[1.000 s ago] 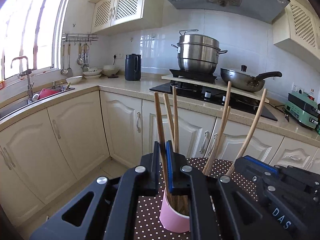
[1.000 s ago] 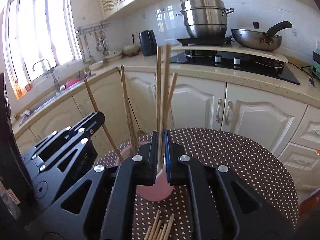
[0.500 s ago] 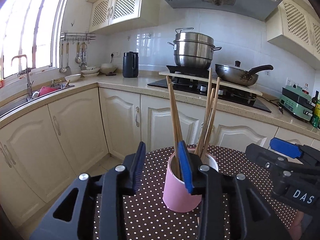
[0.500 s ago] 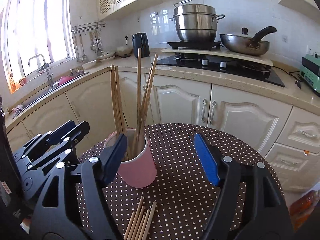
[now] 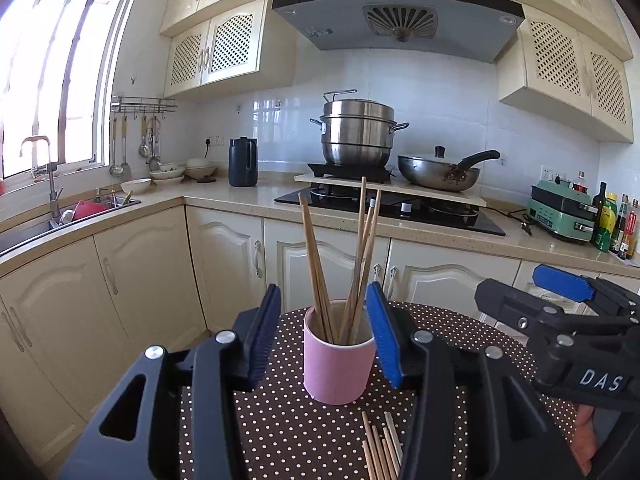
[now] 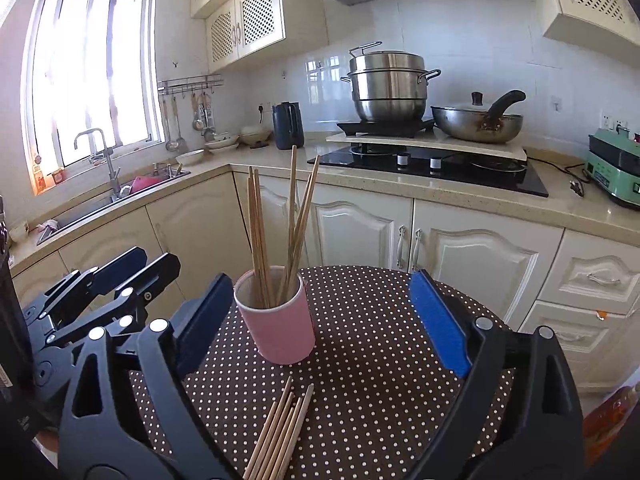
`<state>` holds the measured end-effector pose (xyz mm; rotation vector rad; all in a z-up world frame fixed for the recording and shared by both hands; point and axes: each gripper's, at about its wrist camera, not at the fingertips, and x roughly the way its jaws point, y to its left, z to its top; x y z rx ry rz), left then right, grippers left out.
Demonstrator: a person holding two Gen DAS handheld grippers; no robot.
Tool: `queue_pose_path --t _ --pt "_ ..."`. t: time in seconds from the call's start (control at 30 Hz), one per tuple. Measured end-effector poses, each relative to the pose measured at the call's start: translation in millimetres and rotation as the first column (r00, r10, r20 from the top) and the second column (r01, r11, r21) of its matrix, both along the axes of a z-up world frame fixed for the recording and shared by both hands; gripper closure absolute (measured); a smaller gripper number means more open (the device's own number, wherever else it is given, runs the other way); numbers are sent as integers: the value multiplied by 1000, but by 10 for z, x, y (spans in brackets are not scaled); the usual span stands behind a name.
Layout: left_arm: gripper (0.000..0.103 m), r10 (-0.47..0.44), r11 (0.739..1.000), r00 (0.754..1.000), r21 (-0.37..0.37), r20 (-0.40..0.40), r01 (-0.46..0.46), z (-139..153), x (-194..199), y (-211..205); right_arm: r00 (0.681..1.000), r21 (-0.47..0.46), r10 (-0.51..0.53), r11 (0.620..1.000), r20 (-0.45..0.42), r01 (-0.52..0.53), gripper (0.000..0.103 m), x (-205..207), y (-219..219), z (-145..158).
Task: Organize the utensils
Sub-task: 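Withdraw both tools from the cup back to the chopstick row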
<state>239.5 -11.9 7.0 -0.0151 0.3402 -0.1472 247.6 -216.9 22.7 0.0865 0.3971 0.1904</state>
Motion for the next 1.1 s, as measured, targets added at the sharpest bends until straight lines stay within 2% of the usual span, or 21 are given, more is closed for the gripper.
queue_pose_path --t 0.23,0.53,0.83,1.1 --pt "50 -15 1000 1000 16 -23 16 -157 -206 -41 1000 28 -7 1000 -26 8 10 -179 -113 -115" --pt "50 -27 999 993 28 -111 30 -495 -273 -12 987 41 -66 997 -144 72 10 -204 -234 -557" --pt "50 -9 999 974 28 -226 16 -908 -280 80 944 0 -124 991 -307 131 10 -110 -212 -1198" --pt "50 2 999 952 31 -305 8 -1169 -312 156 915 -67 -123 992 -384 105 10 -77 -16 -1516"
